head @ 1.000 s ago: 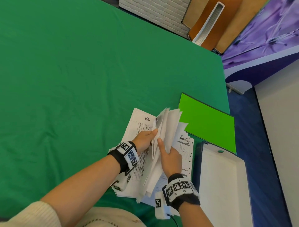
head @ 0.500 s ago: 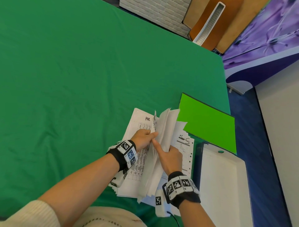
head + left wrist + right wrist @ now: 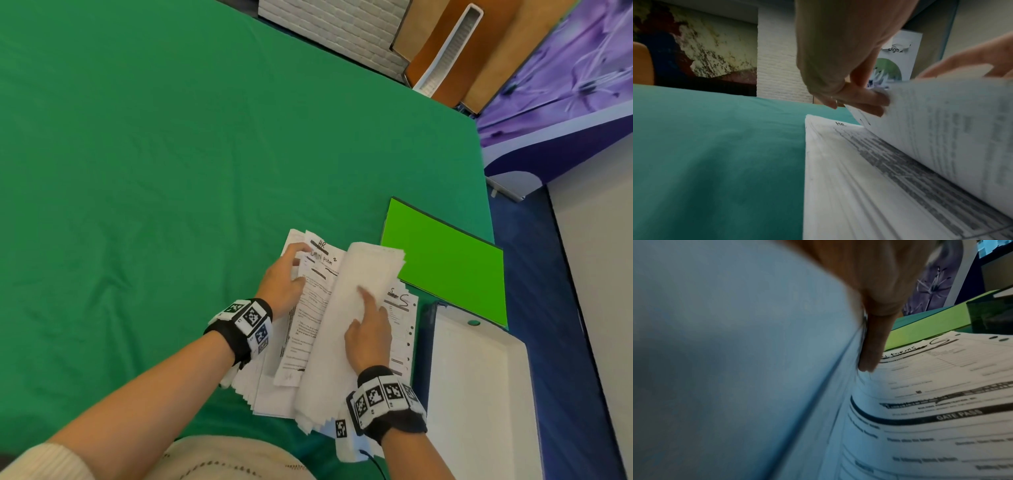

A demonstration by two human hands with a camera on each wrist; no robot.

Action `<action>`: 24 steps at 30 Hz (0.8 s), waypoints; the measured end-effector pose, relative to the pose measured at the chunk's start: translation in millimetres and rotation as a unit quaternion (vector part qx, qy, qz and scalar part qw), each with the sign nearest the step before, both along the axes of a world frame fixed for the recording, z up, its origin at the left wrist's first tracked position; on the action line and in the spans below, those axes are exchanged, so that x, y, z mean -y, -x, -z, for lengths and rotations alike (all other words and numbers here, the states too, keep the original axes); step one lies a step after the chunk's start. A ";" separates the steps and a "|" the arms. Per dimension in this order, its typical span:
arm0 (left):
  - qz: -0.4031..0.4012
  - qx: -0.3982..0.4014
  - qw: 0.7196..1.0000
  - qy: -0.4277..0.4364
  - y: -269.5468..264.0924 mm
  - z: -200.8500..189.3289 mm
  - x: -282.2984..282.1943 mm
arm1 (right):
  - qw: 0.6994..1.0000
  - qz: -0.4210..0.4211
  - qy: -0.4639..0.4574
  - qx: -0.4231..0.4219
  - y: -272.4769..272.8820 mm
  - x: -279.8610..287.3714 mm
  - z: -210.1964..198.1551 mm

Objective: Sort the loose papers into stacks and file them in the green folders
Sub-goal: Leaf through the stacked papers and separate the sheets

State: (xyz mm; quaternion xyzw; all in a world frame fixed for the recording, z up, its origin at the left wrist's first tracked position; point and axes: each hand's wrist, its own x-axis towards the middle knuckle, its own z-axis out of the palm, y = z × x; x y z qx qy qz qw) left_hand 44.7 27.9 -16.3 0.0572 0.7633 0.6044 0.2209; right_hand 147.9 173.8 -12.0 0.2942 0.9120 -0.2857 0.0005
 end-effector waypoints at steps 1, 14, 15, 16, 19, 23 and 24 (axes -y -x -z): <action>0.014 -0.010 1.000 -0.008 -2.3 -2.2 -2.7 | 1.000 -0.018 -0.013 0.014 0.2 -1.0 1.0; 0.044 0.085 0.995 -0.018 -19.4 -11.6 -20.5 | 0.999 0.007 -0.010 -0.046 2.7 -5.1 2.8; 0.034 0.096 0.995 -0.017 -18.4 -7.4 -18.4 | 0.998 0.005 -0.007 -0.068 1.1 -4.4 0.3; 0.033 0.112 0.993 -0.021 -18.0 -5.2 -16.3 | 0.996 0.000 -0.006 -0.089 -1.2 -2.0 -4.2; 0.033 0.173 0.983 -0.048 -17.3 -1.4 -14.2 | 0.984 -0.027 0.042 -0.172 -8.1 8.1 -22.6; -0.002 0.257 0.962 -0.094 -15.0 -1.4 -15.1 | 0.931 -0.015 0.228 -0.284 -17.1 18.0 -58.4; -0.010 0.264 0.960 -0.098 -14.4 -1.8 -13.7 | 0.914 0.016 0.253 -0.316 -19.5 12.4 -65.7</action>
